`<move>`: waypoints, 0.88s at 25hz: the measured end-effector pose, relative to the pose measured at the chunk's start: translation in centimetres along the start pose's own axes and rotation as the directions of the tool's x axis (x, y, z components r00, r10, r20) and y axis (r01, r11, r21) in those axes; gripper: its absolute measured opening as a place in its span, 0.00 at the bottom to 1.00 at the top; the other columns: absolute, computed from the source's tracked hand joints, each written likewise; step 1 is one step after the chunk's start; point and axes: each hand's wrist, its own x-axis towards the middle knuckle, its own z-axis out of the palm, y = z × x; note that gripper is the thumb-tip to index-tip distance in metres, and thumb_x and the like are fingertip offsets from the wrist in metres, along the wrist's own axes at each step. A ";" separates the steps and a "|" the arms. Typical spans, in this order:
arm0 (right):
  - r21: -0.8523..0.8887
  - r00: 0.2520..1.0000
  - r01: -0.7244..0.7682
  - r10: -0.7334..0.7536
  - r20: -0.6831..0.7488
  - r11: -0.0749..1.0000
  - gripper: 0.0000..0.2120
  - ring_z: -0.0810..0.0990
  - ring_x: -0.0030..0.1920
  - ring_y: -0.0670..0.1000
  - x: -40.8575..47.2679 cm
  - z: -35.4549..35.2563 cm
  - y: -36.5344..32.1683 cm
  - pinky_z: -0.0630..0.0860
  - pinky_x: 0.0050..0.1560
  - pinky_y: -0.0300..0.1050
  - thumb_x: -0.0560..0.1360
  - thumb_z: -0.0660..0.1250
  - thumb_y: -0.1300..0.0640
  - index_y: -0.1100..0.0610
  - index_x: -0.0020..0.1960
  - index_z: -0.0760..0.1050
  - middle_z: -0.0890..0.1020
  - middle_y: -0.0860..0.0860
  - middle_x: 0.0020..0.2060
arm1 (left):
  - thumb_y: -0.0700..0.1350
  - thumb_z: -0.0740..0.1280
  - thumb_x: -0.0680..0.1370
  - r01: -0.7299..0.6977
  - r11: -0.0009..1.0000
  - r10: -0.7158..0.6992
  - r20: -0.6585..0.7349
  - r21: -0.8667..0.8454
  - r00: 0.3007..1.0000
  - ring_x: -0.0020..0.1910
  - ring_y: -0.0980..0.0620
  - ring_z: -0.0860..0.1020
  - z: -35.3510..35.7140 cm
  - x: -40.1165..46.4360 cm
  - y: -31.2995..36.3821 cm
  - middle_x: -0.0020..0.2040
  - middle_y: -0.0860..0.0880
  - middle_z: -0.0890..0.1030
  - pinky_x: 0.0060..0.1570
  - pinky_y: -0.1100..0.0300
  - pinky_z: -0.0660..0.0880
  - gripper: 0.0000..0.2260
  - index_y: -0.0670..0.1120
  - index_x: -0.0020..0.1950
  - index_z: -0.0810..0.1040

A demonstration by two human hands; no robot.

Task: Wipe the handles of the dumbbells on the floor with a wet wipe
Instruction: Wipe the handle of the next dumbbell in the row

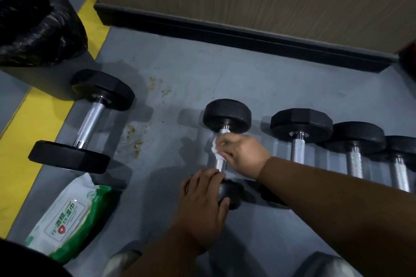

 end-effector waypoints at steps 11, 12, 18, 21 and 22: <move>0.043 0.999 0.000 -0.002 0.043 0.999 0.11 0.83 0.40 0.53 -0.1 1.1 -0.2 0.82 0.41 0.51 0.80 0.66 0.54 0.58 0.51 0.85 0.82 0.50 0.49 | 0.52 0.62 0.75 -0.118 0.986 0.117 0.019 0.117 0.993 0.68 0.47 0.70 0.3 0.2 1.1 0.68 0.50 0.72 0.66 0.49 0.63 0.24 0.48 0.70 0.71; 0.088 0.995 0.016 -0.024 0.099 0.996 0.14 0.83 0.42 0.53 -0.9 1.2 -0.9 0.82 0.43 0.51 0.81 0.63 0.51 0.58 0.51 0.85 0.81 0.50 0.51 | 0.52 0.63 0.75 -0.106 0.988 0.105 0.013 0.116 0.994 0.67 0.47 0.70 0.2 0.2 1.1 0.67 0.50 0.72 0.65 0.49 0.63 0.24 0.49 0.70 0.71; 0.008 0.999 -0.002 0.002 0.036 1.000 0.18 0.83 0.43 0.52 1.6 0.4 1.3 0.82 0.42 0.52 0.81 0.61 0.48 0.59 0.51 0.84 0.80 0.50 0.52 | 0.54 0.60 0.78 -0.061 0.997 0.061 0.005 0.044 0.998 0.67 0.50 0.68 0.0 0.3 1.3 0.68 0.54 0.70 0.67 0.50 0.59 0.21 0.53 0.70 0.69; 0.001 1.000 -0.019 0.019 -0.022 1.000 0.17 0.82 0.41 0.52 1.2 0.1 1.3 0.82 0.41 0.51 0.81 0.61 0.50 0.60 0.49 0.84 0.80 0.52 0.51 | 0.60 0.61 0.77 -0.053 0.998 0.053 0.016 0.031 0.998 0.66 0.50 0.69 0.0 0.3 0.7 0.67 0.55 0.71 0.67 0.49 0.61 0.22 0.54 0.69 0.70; 0.013 1.000 0.015 -0.015 0.004 1.000 0.17 0.81 0.40 0.53 0.6 0.2 0.6 0.81 0.41 0.51 0.82 0.60 0.50 0.60 0.49 0.83 0.79 0.54 0.50 | 0.61 0.62 0.76 -0.054 0.998 0.054 0.017 0.038 0.998 0.65 0.49 0.69 0.0 0.2 0.5 0.67 0.54 0.71 0.66 0.48 0.62 0.23 0.54 0.69 0.71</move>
